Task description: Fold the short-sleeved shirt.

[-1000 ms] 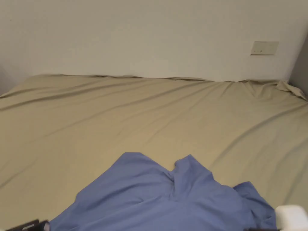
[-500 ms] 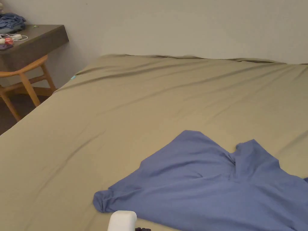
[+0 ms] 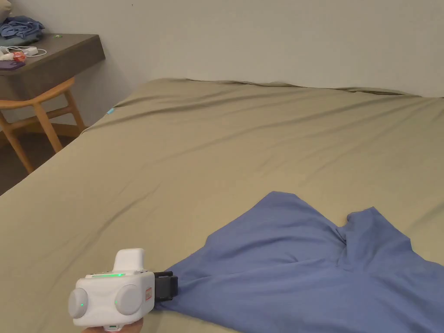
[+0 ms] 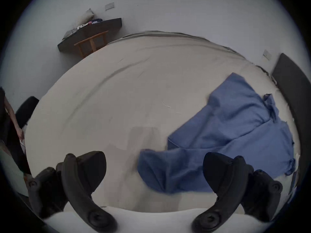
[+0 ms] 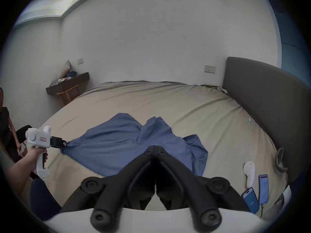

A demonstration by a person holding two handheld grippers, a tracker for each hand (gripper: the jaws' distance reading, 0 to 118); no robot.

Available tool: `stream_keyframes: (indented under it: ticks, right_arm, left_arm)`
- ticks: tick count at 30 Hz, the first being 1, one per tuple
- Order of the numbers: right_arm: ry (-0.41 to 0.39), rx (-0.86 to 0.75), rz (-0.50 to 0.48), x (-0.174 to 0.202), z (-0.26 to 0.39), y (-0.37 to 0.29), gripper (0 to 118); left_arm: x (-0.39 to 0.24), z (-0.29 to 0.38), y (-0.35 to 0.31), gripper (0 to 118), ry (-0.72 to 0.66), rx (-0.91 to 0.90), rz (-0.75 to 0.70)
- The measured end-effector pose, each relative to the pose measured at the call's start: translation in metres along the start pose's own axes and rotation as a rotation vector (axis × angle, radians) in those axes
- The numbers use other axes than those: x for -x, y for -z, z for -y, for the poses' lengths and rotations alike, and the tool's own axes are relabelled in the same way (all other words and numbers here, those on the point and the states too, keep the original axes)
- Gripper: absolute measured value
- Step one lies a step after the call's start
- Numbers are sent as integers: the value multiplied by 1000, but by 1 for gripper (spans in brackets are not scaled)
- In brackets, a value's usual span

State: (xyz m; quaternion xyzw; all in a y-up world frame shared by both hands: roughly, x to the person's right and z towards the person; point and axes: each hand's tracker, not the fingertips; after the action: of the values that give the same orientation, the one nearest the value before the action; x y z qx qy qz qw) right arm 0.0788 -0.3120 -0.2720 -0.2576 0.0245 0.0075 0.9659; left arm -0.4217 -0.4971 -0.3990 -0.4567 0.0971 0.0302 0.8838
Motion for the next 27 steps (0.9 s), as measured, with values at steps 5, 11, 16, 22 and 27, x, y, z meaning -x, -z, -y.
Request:
stream_keyframes:
  ticks: [5, 11, 16, 22, 27]
  right_arm:
    - [-10, 48, 1, 3, -2, 11, 2]
    - [-13, 132, -4, -10, 5, 37, 2]
    - [10, 135, -122, -44, -24, 92, 6]
    - [-130, 259, -191, -75, -59, 232, 118]
    - [-285, 555, -55, -86, -38, 340, 118]
  left_arm:
    - [-20, -8, 13, 24, 46, 34, 28]
    - [-29, -4, -18, 5, -74, -87, 122]
    - [-38, -10, -85, 5, -195, -181, 236]
    - [-37, -33, -91, 5, -200, -159, 302]
    - [-42, -39, -85, 5, -172, -151, 284]
